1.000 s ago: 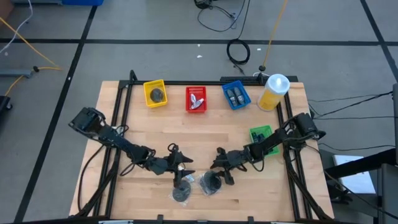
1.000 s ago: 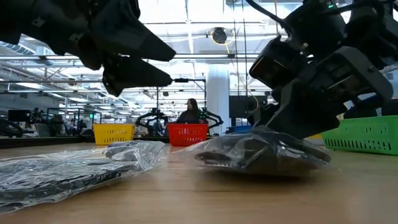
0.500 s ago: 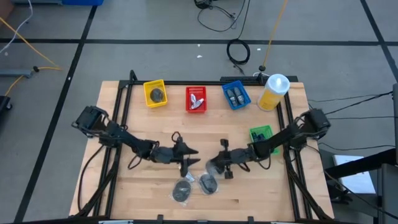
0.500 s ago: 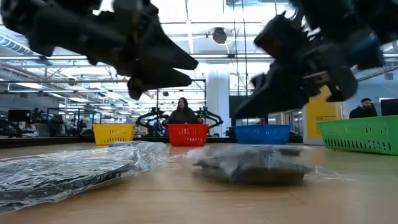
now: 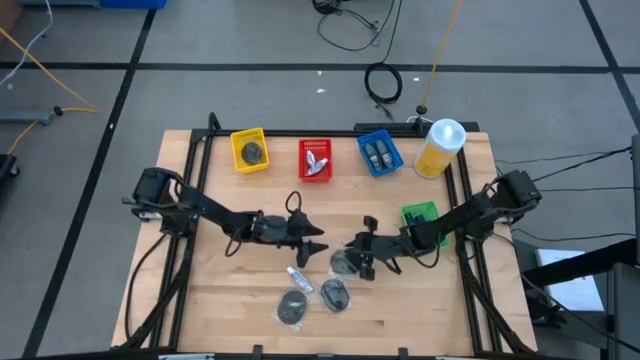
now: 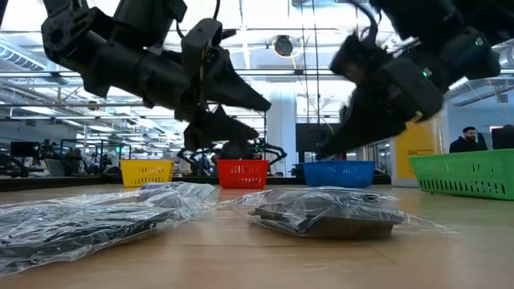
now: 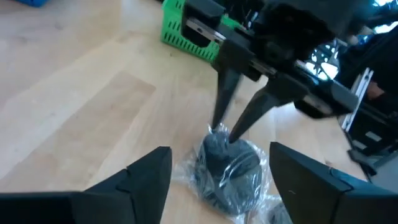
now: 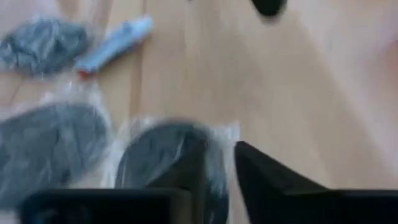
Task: Pick & Place Travel size toiletries
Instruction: Put the black hairbrush into the yellow bin
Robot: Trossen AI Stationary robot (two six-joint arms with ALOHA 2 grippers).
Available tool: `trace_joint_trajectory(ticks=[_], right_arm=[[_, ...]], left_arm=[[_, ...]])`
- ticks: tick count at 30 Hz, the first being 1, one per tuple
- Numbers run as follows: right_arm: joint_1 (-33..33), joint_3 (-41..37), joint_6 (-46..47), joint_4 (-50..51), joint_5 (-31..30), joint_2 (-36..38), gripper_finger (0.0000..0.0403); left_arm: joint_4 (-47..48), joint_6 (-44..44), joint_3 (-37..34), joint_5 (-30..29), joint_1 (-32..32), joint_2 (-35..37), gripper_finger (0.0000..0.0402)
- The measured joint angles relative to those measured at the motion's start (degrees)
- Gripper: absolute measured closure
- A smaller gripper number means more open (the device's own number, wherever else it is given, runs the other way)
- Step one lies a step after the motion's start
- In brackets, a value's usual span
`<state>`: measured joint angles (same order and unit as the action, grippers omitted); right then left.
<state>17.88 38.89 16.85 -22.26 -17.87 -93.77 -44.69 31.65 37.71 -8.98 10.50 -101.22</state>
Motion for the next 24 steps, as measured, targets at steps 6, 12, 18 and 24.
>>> trace_joint_trajectory(ticks=[6, 12, 18, 24], right_arm=[[-1.8, 0.0, 6.5, 1.1, 6.0, -3.0, 0.0203], [-0.5, 0.0, 3.1, 0.6, 2.8, -4.7, 0.0199], [-0.1, 0.0, 2.0, 1.6, 3.1, -4.6, 0.0314], [0.6, 0.0, -0.6, 0.6, 2.6, -4.5, 0.0392]], left_arm=[[-0.8, 0.4, 0.0, -0.4, 1.3, -2.5, 0.0127], [-2.6, 0.4, 0.0, -0.5, 1.8, -4.1, 0.0154], [-2.5, -0.4, 0.0, -0.4, 1.8, -4.2, 0.0187], [-3.6, -2.0, 0.0, -0.2, 1.6, -4.2, 0.0227]])
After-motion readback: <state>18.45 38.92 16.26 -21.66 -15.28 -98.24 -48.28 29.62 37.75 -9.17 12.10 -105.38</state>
